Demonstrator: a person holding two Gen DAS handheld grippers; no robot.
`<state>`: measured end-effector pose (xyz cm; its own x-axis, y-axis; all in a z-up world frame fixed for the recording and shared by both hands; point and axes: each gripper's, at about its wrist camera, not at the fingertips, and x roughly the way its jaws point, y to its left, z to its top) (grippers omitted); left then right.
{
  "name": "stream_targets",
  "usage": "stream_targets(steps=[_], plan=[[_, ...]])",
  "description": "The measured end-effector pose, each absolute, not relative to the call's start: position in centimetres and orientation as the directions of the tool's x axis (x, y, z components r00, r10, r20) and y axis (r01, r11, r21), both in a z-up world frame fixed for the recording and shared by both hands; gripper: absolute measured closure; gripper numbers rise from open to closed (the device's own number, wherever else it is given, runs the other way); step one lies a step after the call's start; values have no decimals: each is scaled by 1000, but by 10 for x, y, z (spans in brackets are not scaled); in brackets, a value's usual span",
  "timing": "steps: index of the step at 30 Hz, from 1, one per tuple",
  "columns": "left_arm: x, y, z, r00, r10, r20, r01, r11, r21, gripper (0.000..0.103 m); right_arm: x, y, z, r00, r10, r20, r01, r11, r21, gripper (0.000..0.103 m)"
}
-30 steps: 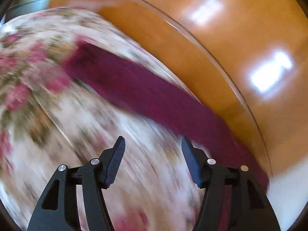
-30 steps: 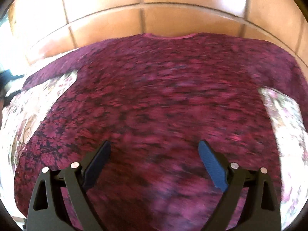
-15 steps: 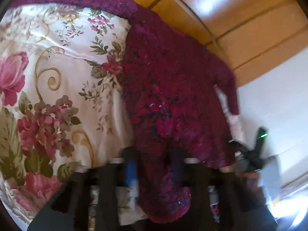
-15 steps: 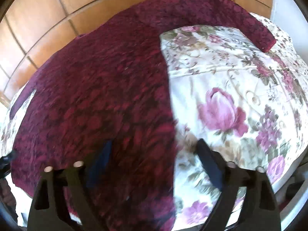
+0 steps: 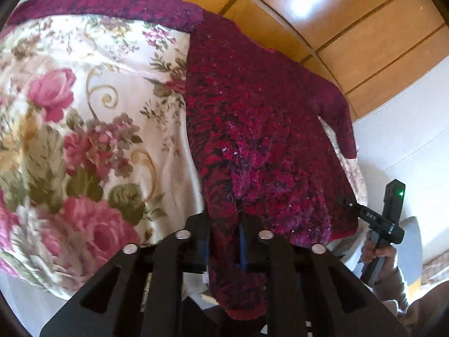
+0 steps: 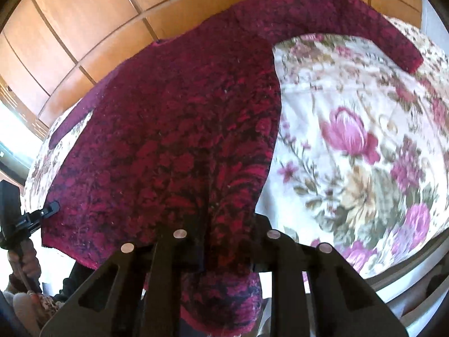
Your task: Fold small clothes
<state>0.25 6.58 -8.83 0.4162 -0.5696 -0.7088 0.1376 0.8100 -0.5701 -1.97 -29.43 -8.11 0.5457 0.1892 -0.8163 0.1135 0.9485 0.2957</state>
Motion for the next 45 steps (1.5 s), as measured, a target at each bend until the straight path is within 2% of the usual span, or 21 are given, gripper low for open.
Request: stream_targets(steps=[1, 3, 4, 6, 8, 10, 13, 19, 21, 22, 23, 25, 31, 35, 43, 45], plan=[[7, 67, -85, 423, -560, -713, 130, 816, -564, 79, -18, -302, -80, 554, 195, -810, 136, 938, 319, 72], [16, 72, -76, 456, -526, -717, 116, 835, -538, 57, -14, -323, -74, 593, 144, -793, 201, 926, 319, 54], [18, 77, -71, 486, -508, -711, 106, 842, -530, 48, -12, -335, -70, 610, 111, -785, 235, 920, 313, 41], [28, 81, -59, 545, -476, -690, 89, 851, -517, 43, -7, -363, -62, 638, 20, -770, 321, 902, 290, 38], [36, 79, -54, 563, -460, -687, 89, 860, -503, 43, 1, -395, -55, 640, -131, -757, 433, 875, 215, 27], [48, 69, -50, 576, -438, -690, 98, 875, -474, 43, 14, -430, -50, 606, -298, -738, 542, 833, 109, 24], [57, 53, -49, 567, -436, -699, 123, 884, -452, 43, 33, -467, -43, 559, -465, -687, 620, 784, -27, 20], [66, 22, -58, 511, -449, -733, 167, 889, -427, 43, 85, -526, -39, 526, -512, -679, 628, 772, -96, 19], [68, 13, -63, 499, -443, -745, 171, 893, -417, 43, 99, -537, -41, 524, -487, -699, 612, 786, -89, 22], [70, 9, -64, 490, -445, -750, 176, 892, -416, 43, 106, -541, -42, 510, -478, -716, 597, 795, -106, 42], [72, 6, -66, 485, -442, -755, 179, 895, -410, 43, 109, -543, -43, 492, -483, -725, 591, 796, -130, 71], [75, 1, -66, 481, -434, -762, 185, 900, -396, 43, 111, -546, -37, 515, -466, -719, 581, 807, -107, 91], [90, -10, -75, 450, -432, -781, 190, 902, -389, 43, 85, -528, 27, 617, -470, -631, 528, 842, -110, 94], [97, -17, -78, 444, -427, -788, 198, 904, -378, 43, 81, -550, 62, 606, -500, -619, 579, 810, -88, 94], [102, -18, -82, 436, -418, -797, 190, 908, -372, 43, 130, -630, 43, 454, -579, -678, 708, 696, -121, 94], [103, -18, -82, 434, -415, -799, 185, 910, -372, 43, 141, -639, 37, 441, -591, -675, 727, 676, -117, 90]])
